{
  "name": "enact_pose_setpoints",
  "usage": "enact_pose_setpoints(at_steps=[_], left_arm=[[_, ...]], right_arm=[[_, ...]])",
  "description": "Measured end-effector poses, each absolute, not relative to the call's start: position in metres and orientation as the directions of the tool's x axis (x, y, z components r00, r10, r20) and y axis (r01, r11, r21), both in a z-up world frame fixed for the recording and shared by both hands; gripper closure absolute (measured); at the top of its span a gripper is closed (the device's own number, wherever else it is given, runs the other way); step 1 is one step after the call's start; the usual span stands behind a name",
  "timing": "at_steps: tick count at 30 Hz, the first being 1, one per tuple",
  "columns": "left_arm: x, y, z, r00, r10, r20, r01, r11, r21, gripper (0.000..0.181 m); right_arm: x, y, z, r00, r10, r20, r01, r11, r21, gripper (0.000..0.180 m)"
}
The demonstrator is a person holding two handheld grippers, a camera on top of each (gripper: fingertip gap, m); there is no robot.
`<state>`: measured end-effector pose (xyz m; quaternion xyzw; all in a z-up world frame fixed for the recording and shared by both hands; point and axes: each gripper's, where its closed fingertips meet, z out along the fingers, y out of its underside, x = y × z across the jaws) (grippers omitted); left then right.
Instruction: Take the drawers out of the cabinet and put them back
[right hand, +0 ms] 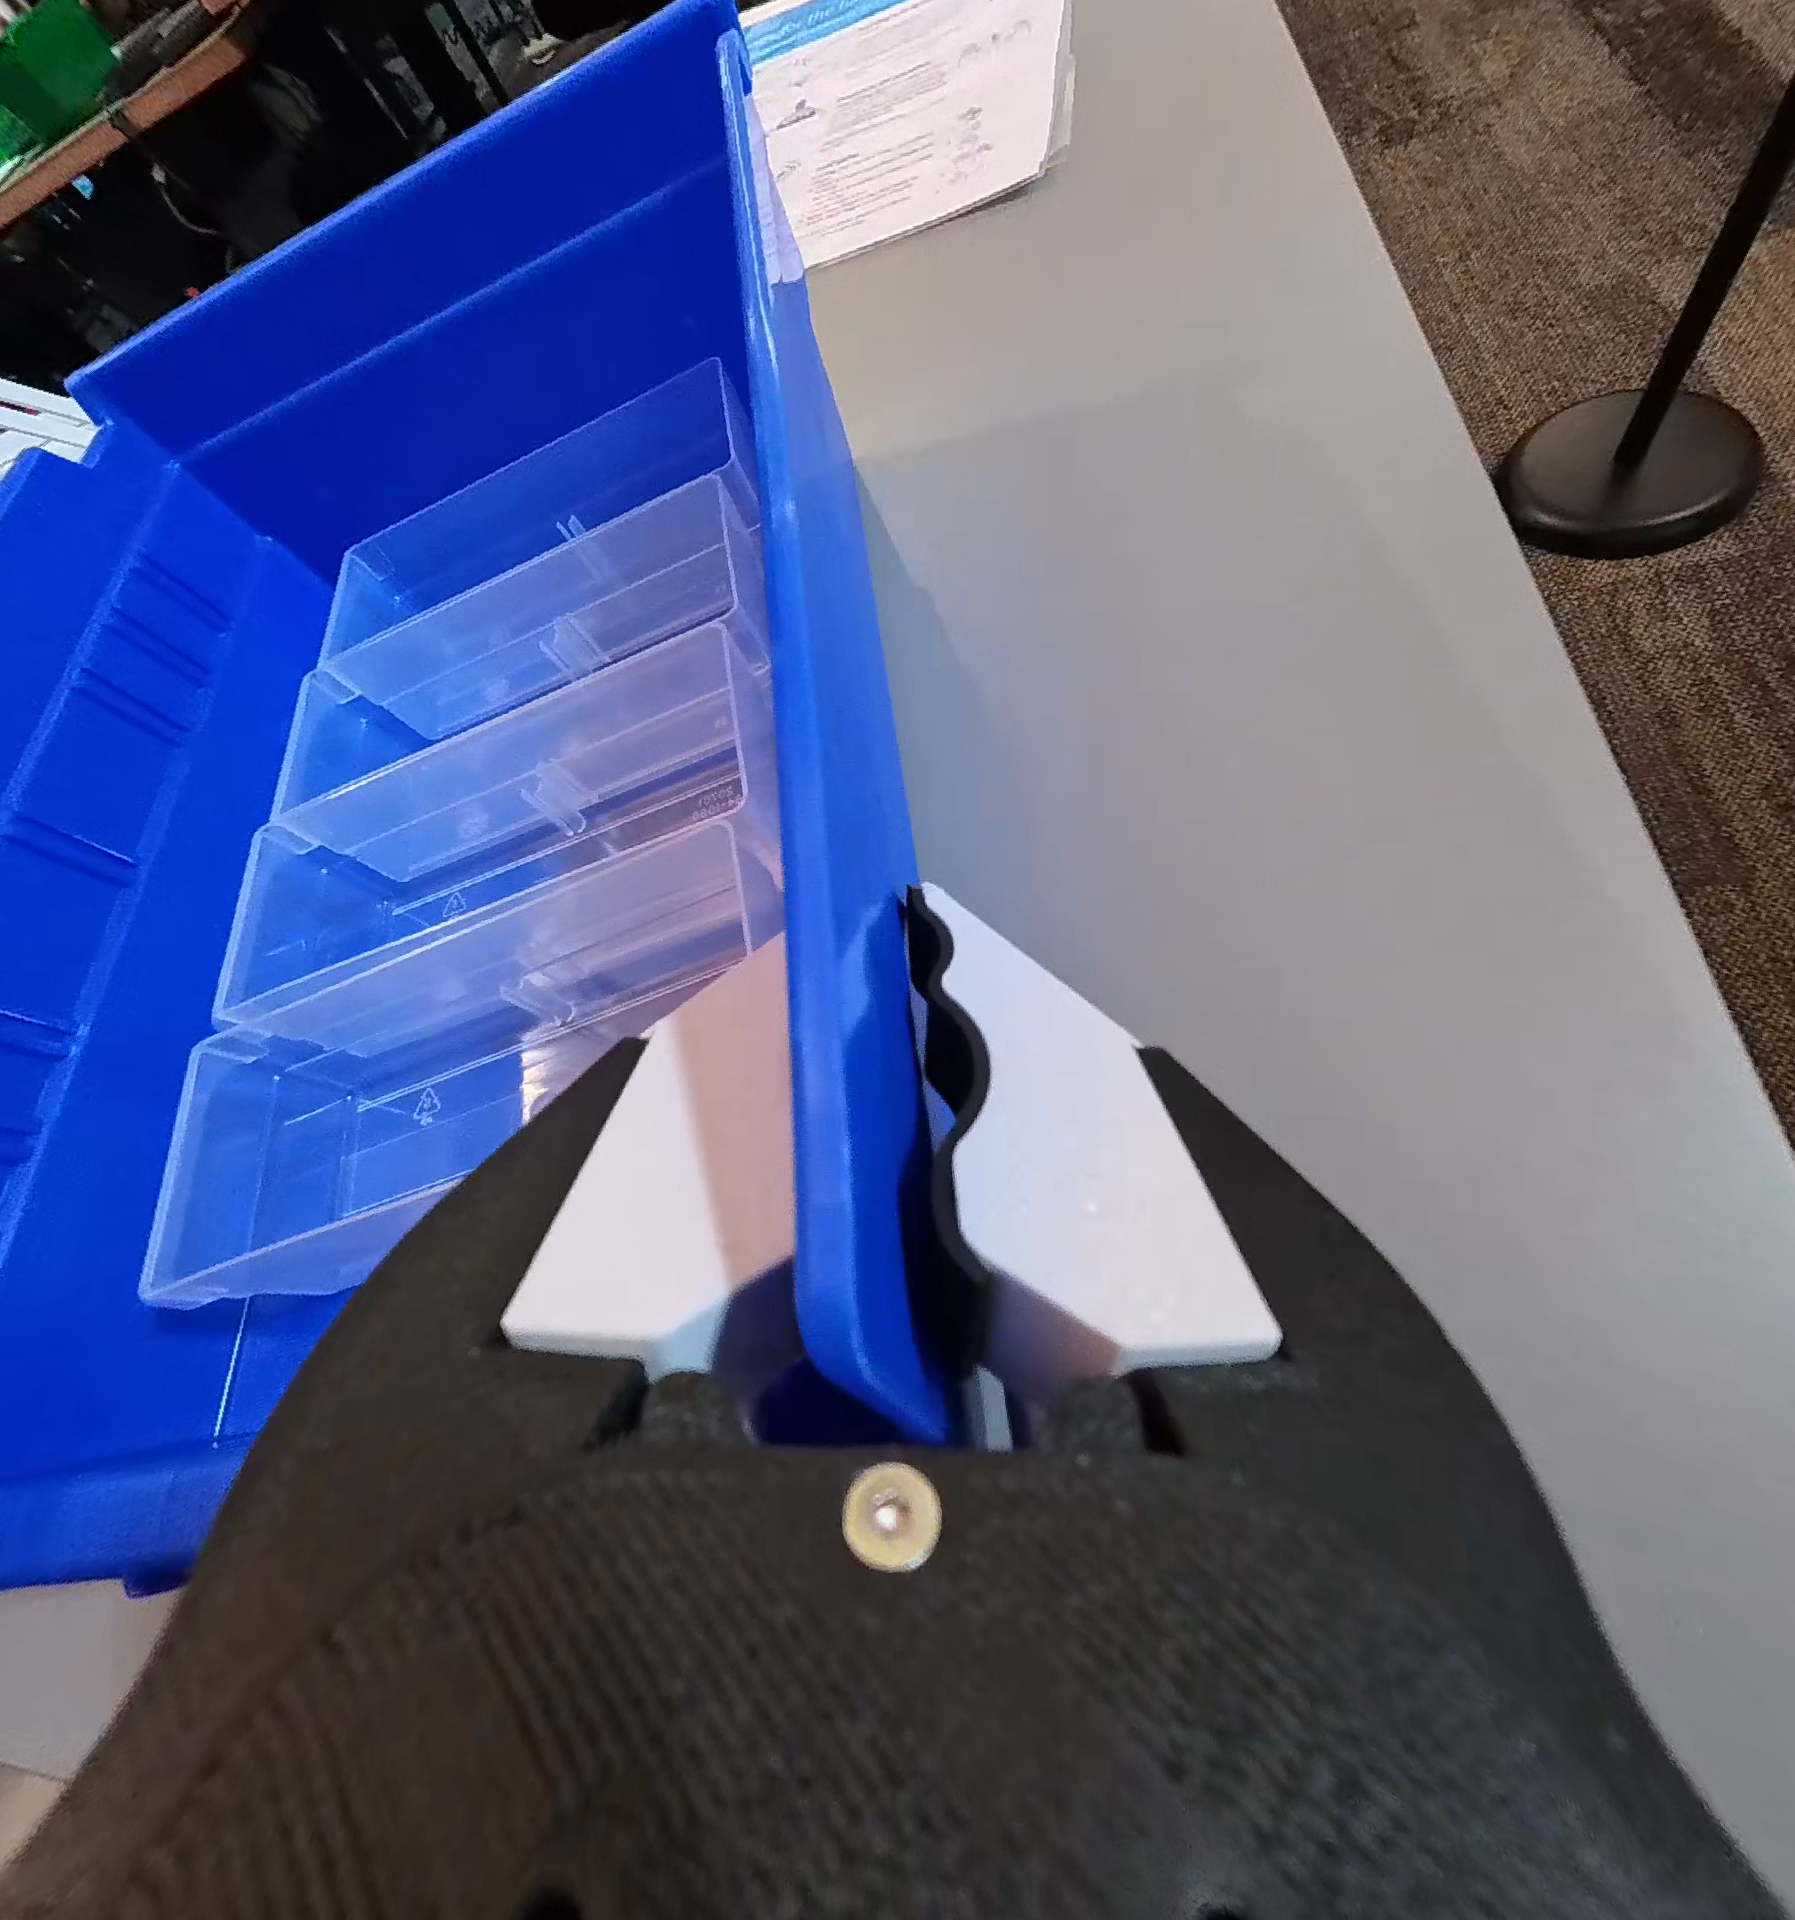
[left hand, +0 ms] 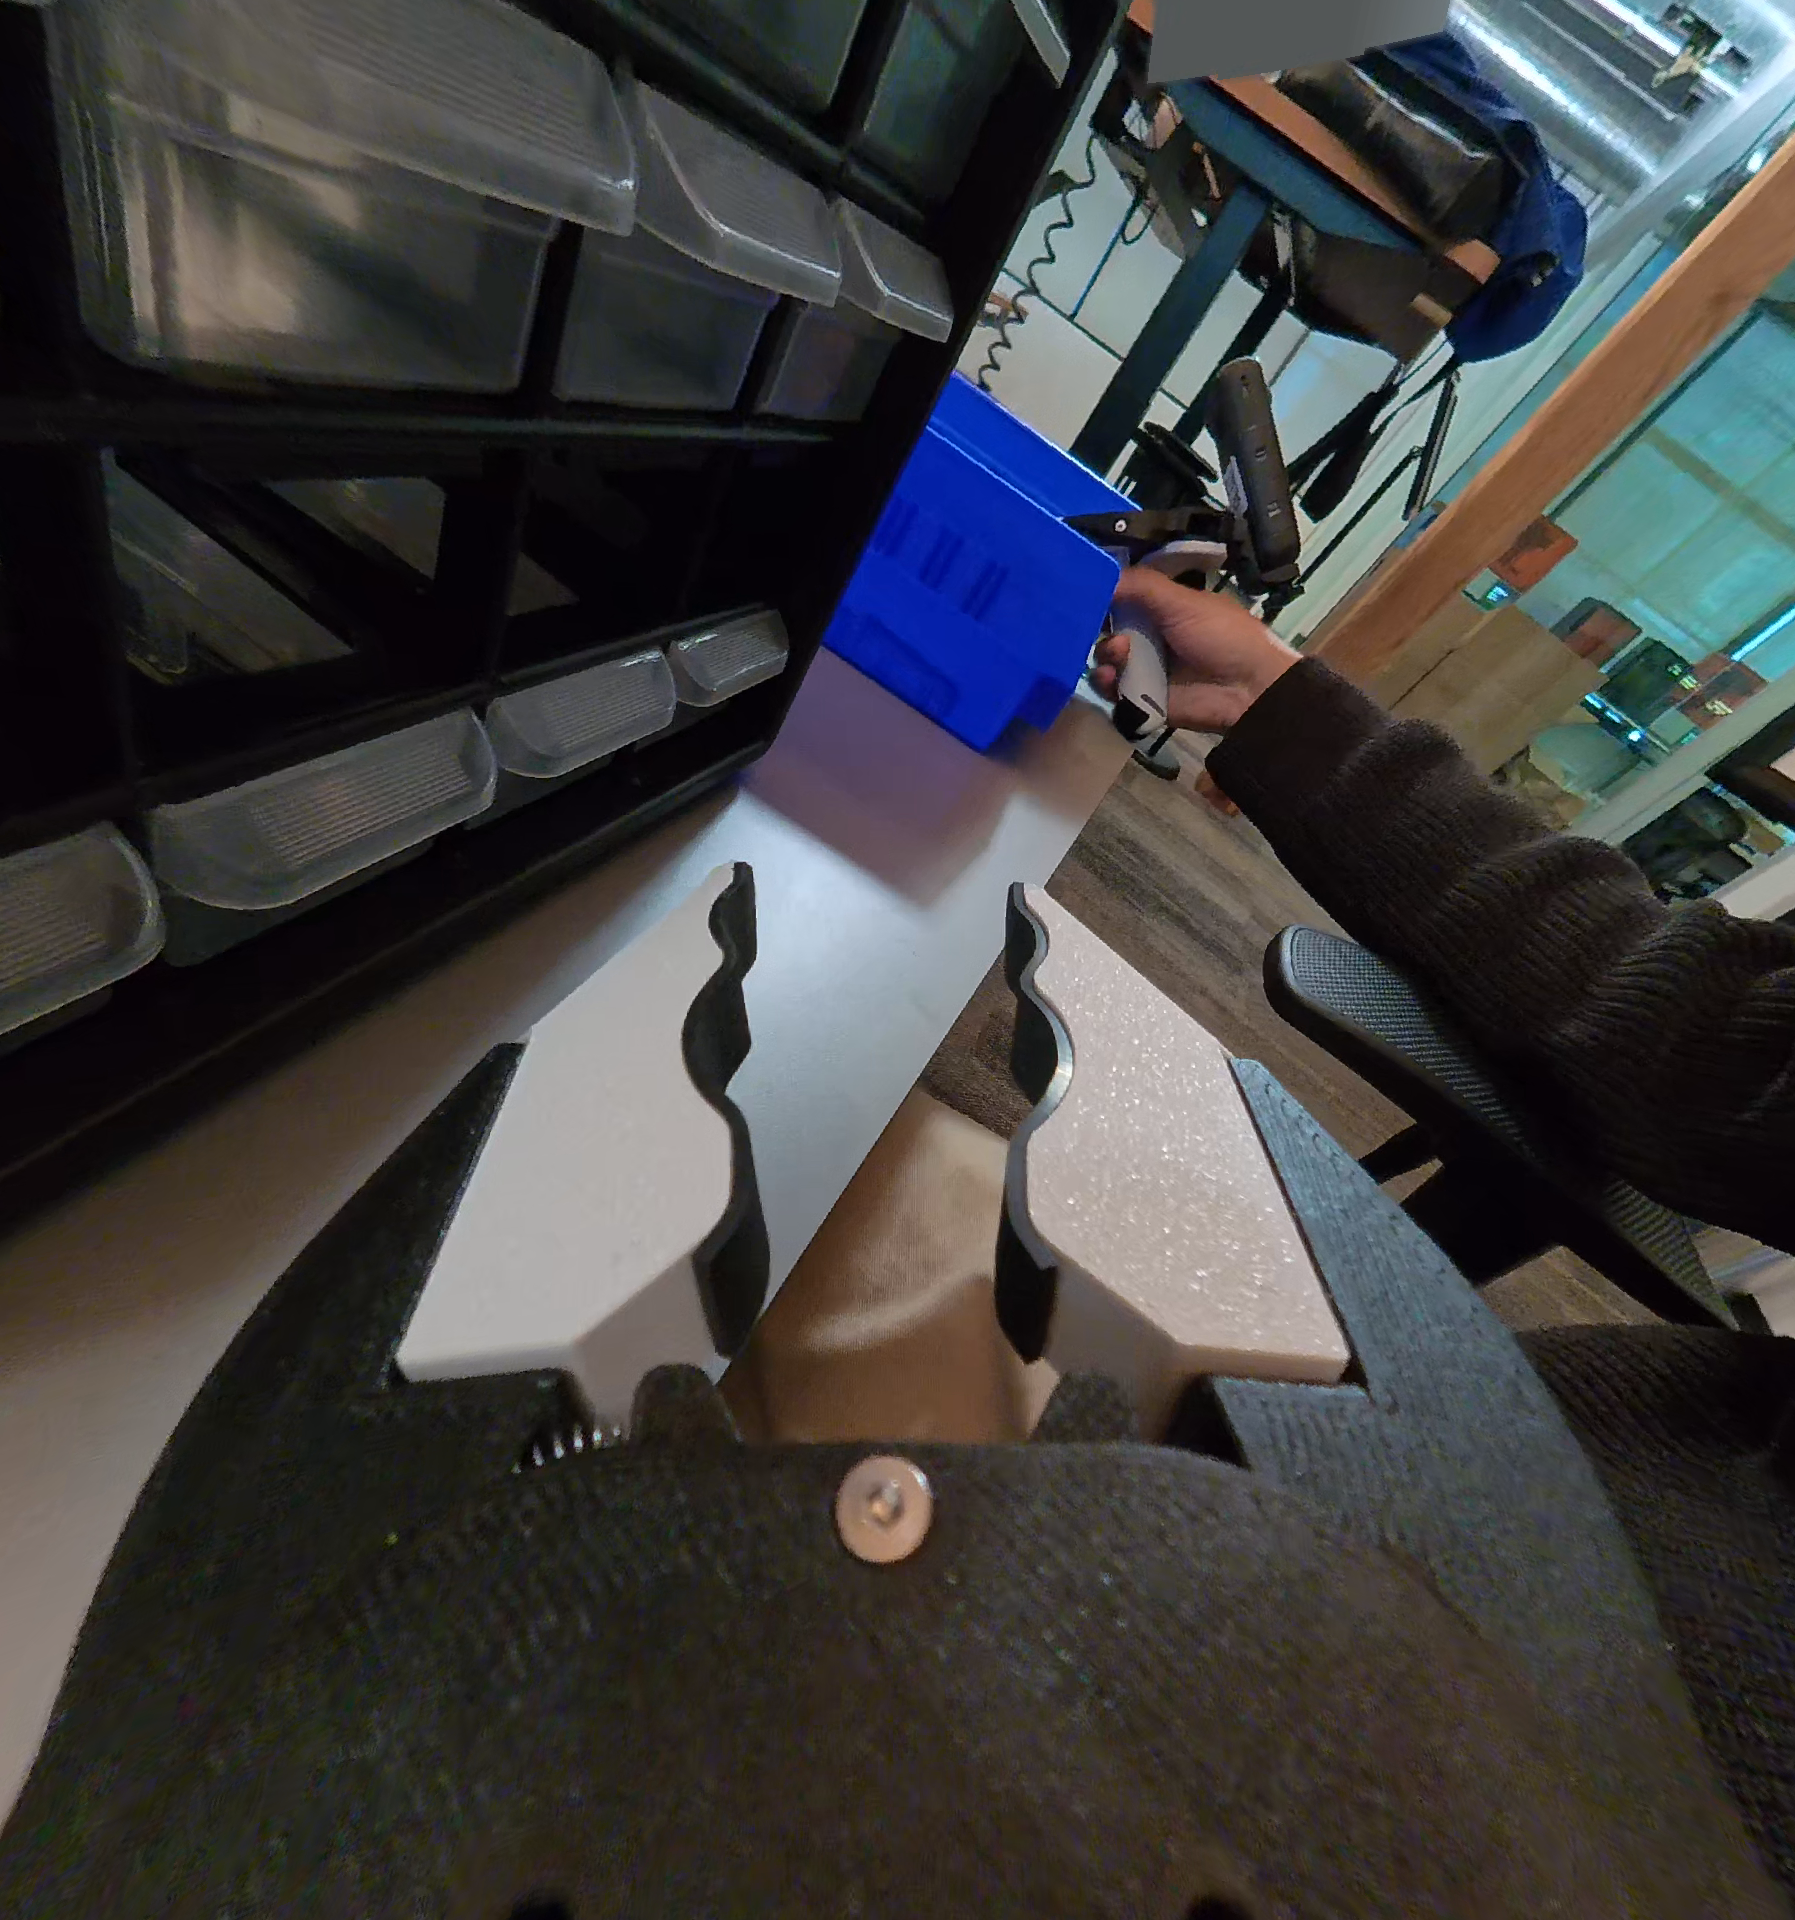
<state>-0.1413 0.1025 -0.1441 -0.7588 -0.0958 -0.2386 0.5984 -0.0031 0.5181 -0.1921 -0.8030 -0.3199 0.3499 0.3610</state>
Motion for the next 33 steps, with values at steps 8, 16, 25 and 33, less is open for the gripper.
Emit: enact_pose_setpoints(at_steps=[8,16,25,33], left_arm=[[-0.144,0.103,-0.146,0.873,-0.104,0.476,0.433,-0.281,-0.856,0.121],[-0.147,0.103,-0.150,0.899,-0.078,0.431,0.393,-0.293,-0.872,0.118],[-0.149,0.102,-0.153,0.906,-0.057,0.418,0.378,-0.333,-0.864,0.117],[-0.145,0.102,-0.149,0.944,-0.031,0.328,0.299,-0.338,-0.893,0.137]], right_arm=[[-0.002,0.519,-0.192,0.567,0.768,-0.299,0.269,-0.516,-0.813,0.176],[-0.002,0.518,-0.192,0.567,0.767,-0.300,0.269,-0.517,-0.813,0.175],[-0.002,0.516,-0.194,0.587,0.763,-0.271,0.286,-0.509,-0.812,0.173],[-0.005,0.513,-0.198,0.585,0.780,-0.222,0.335,-0.482,-0.810,0.160]])
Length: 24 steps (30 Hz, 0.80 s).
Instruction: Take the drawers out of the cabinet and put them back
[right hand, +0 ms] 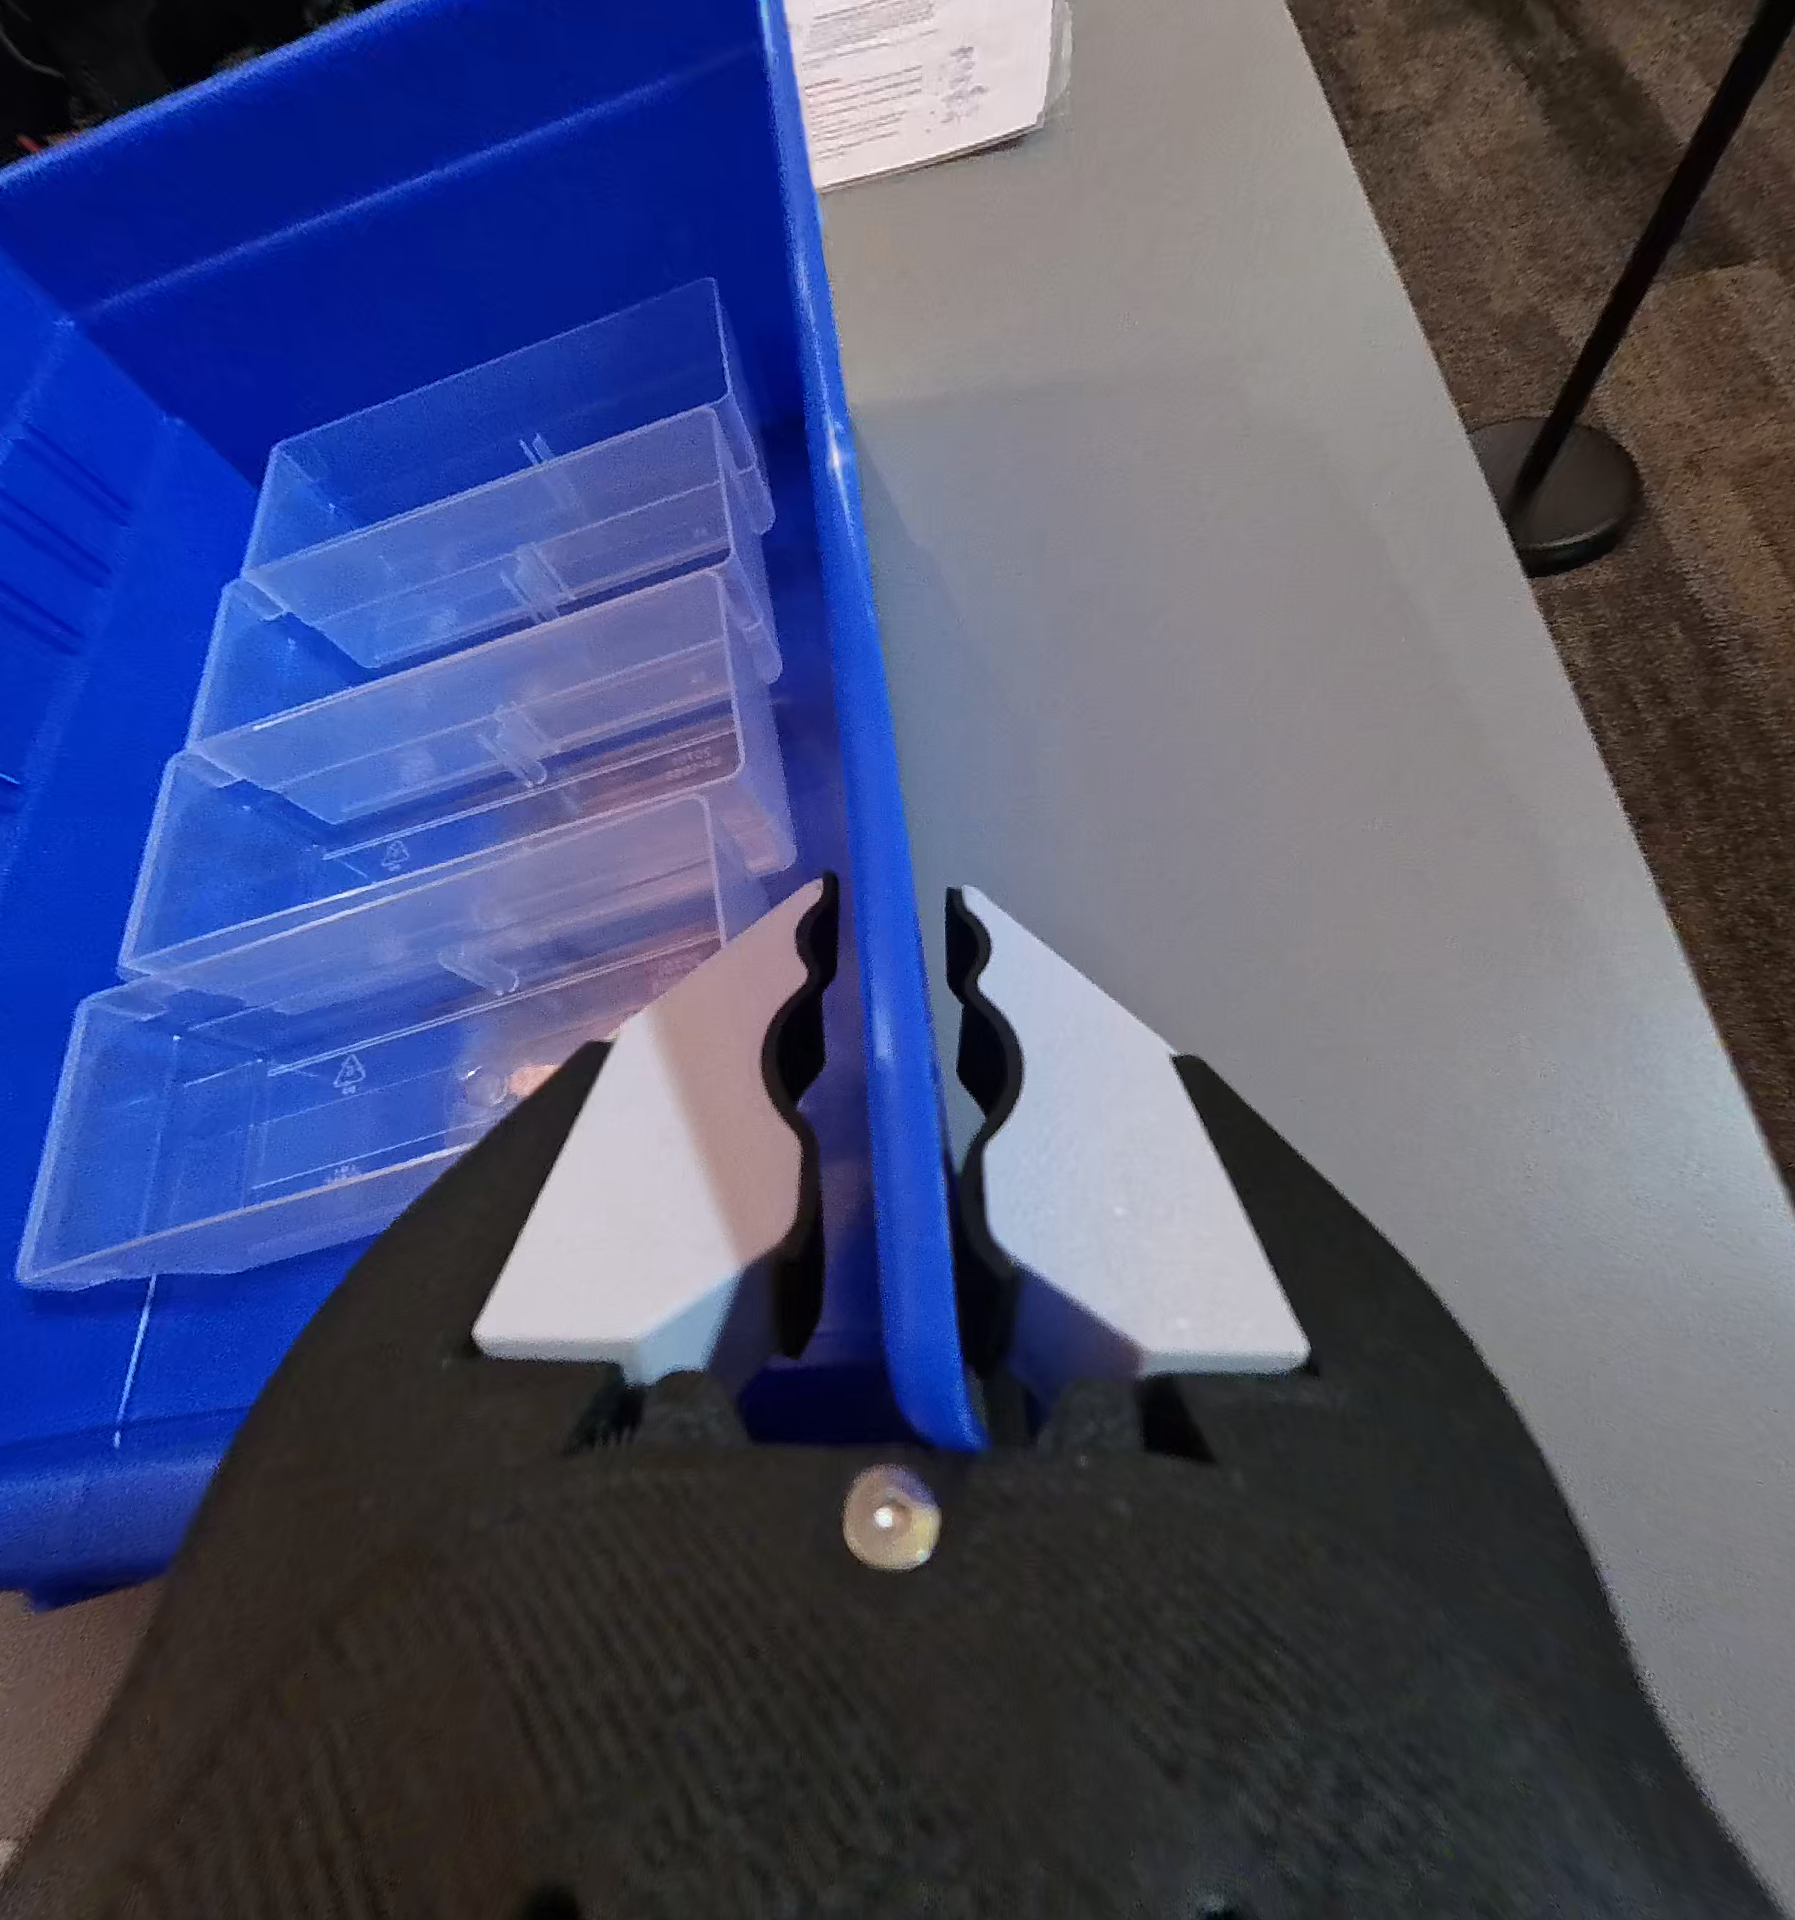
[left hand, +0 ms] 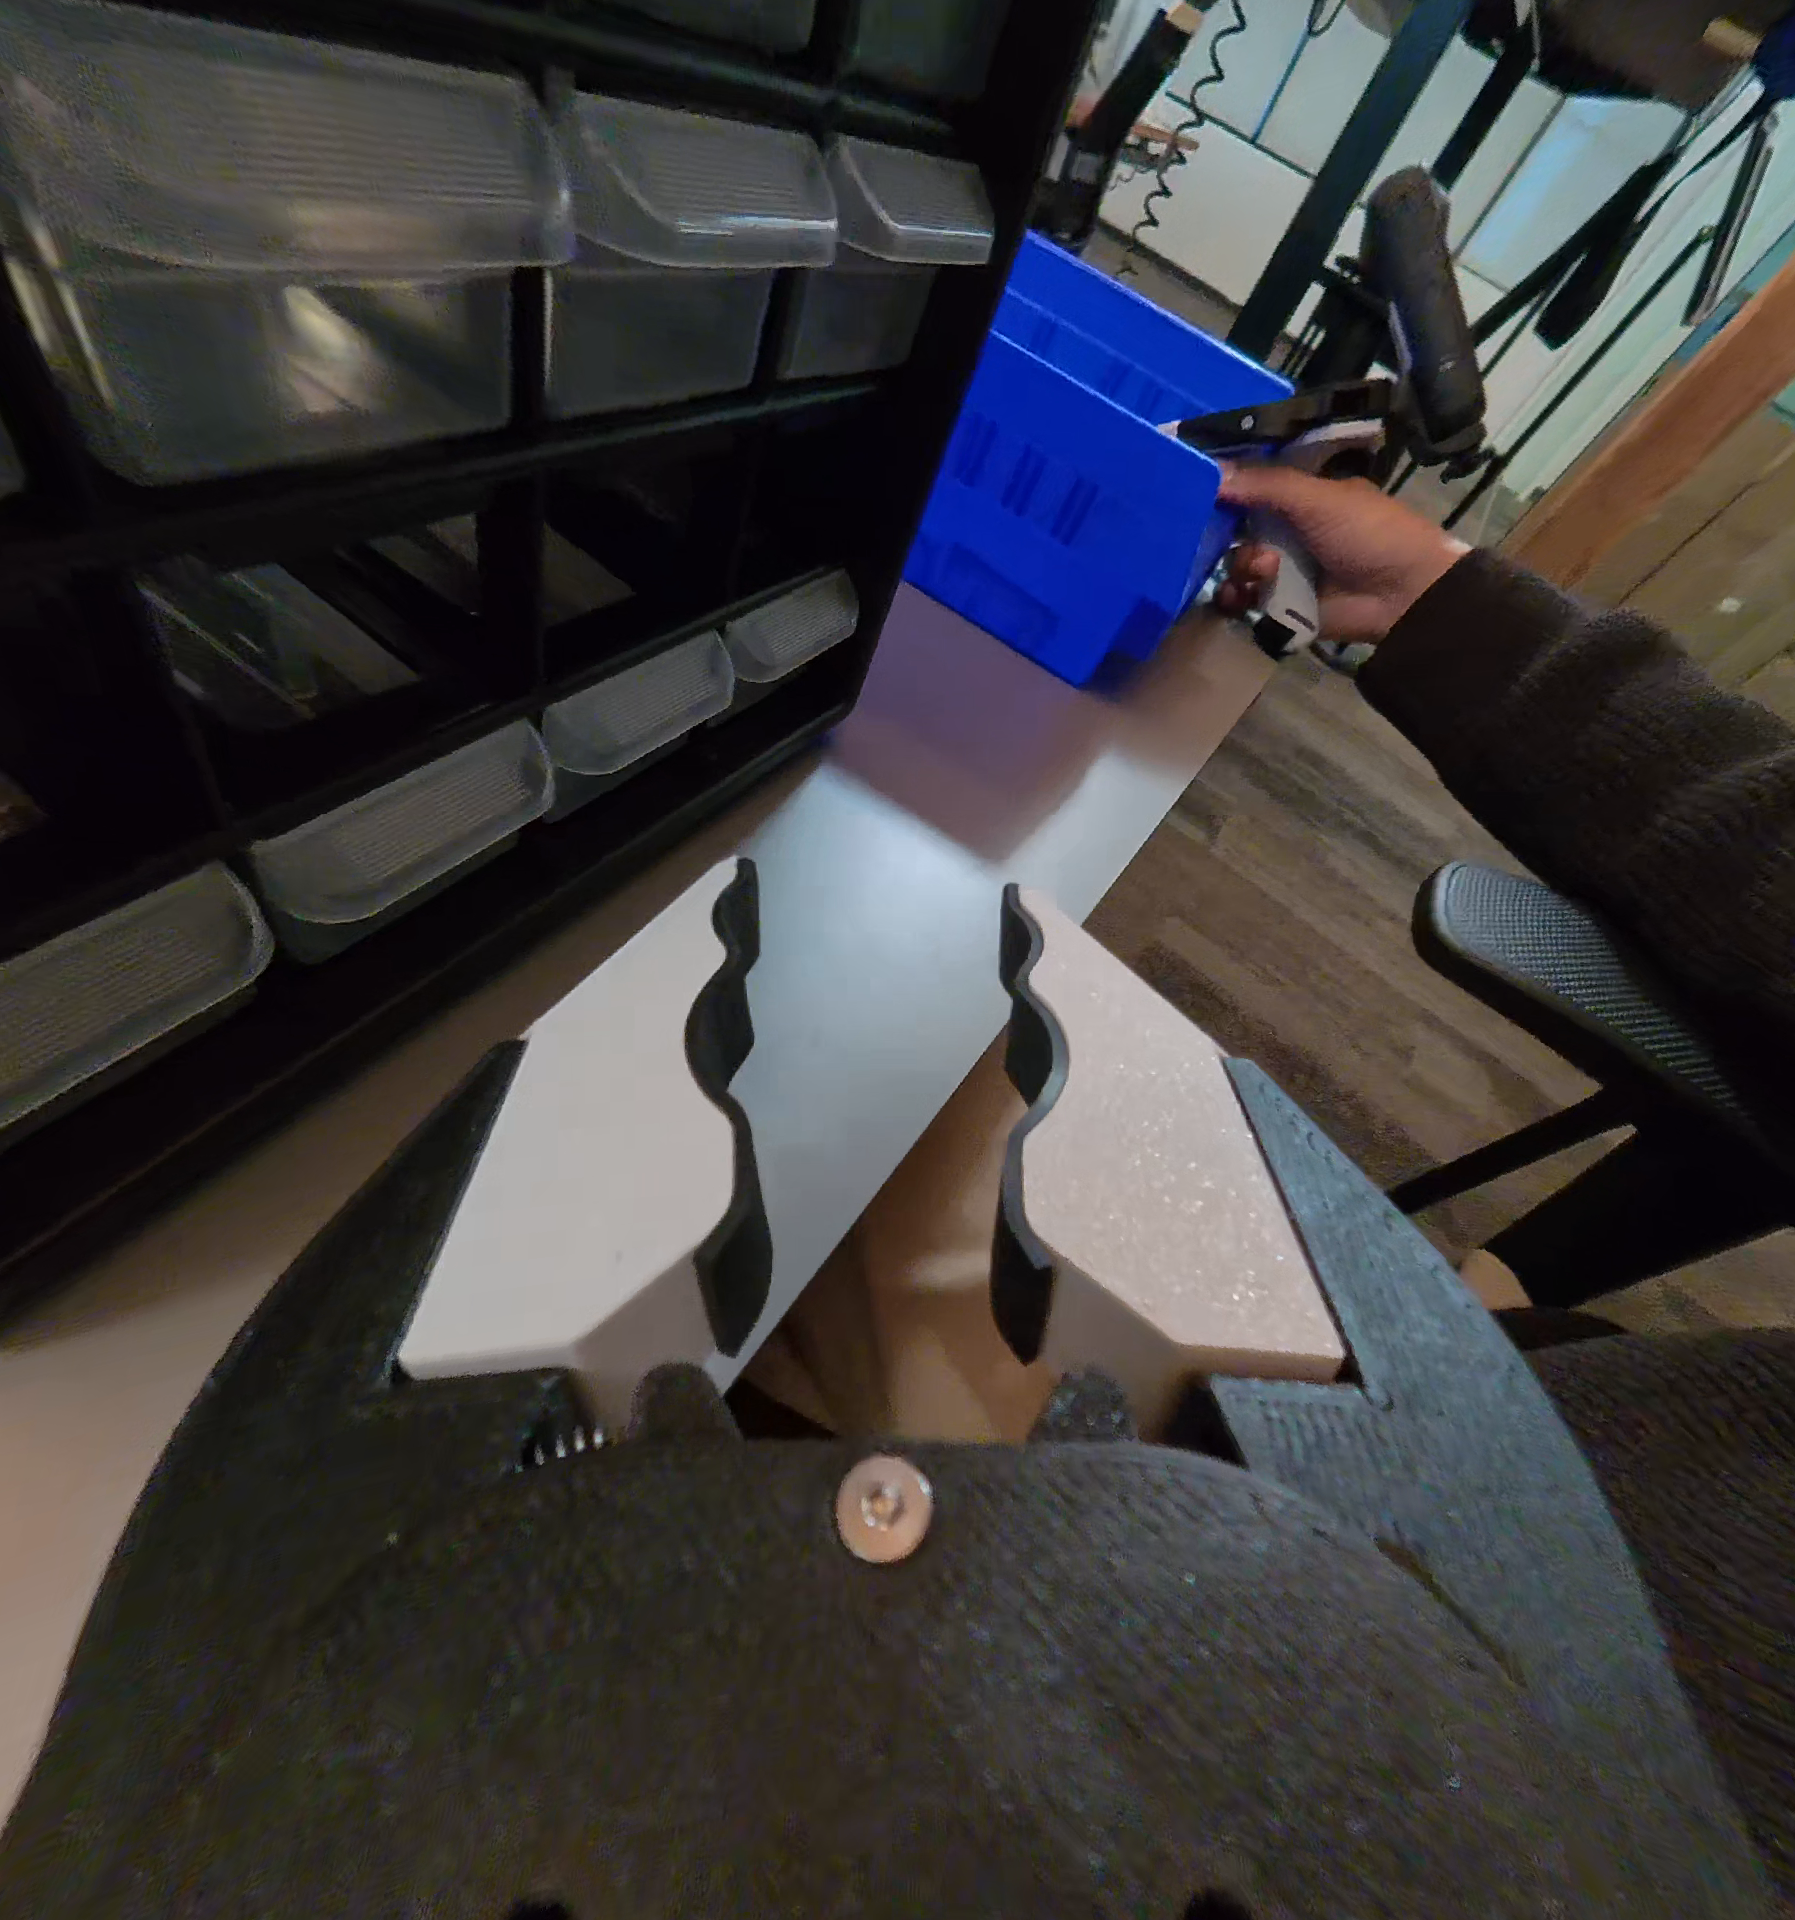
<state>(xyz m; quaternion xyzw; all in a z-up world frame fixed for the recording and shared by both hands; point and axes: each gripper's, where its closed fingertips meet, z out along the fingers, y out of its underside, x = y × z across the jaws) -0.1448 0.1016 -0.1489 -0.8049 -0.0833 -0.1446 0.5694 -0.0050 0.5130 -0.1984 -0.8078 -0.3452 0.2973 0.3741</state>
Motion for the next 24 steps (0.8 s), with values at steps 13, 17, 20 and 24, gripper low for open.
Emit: enact_pose_setpoints(at_steps=[13,17,20,24], left_arm=[[-0.161,0.079,-0.115,0.970,0.093,0.225,0.241,-0.234,-0.942,0.160],[-0.180,0.057,-0.107,0.961,0.193,0.199,0.235,-0.183,-0.955,0.151],[-0.207,0.034,-0.102,0.931,0.309,0.193,0.249,-0.152,-0.957,0.136],[-0.268,-0.019,-0.086,0.826,0.550,0.121,0.208,-0.098,-0.973,0.116]], right_arm=[[-0.003,0.514,-0.192,0.579,0.773,-0.260,0.285,-0.490,-0.824,0.175],[0.002,0.514,-0.186,0.585,0.760,-0.283,0.244,-0.497,-0.833,0.176],[0.008,0.518,-0.173,0.588,0.731,-0.347,0.173,-0.533,-0.828,0.177],[0.022,0.525,-0.130,0.593,0.698,-0.402,0.056,-0.534,-0.844,0.177]])
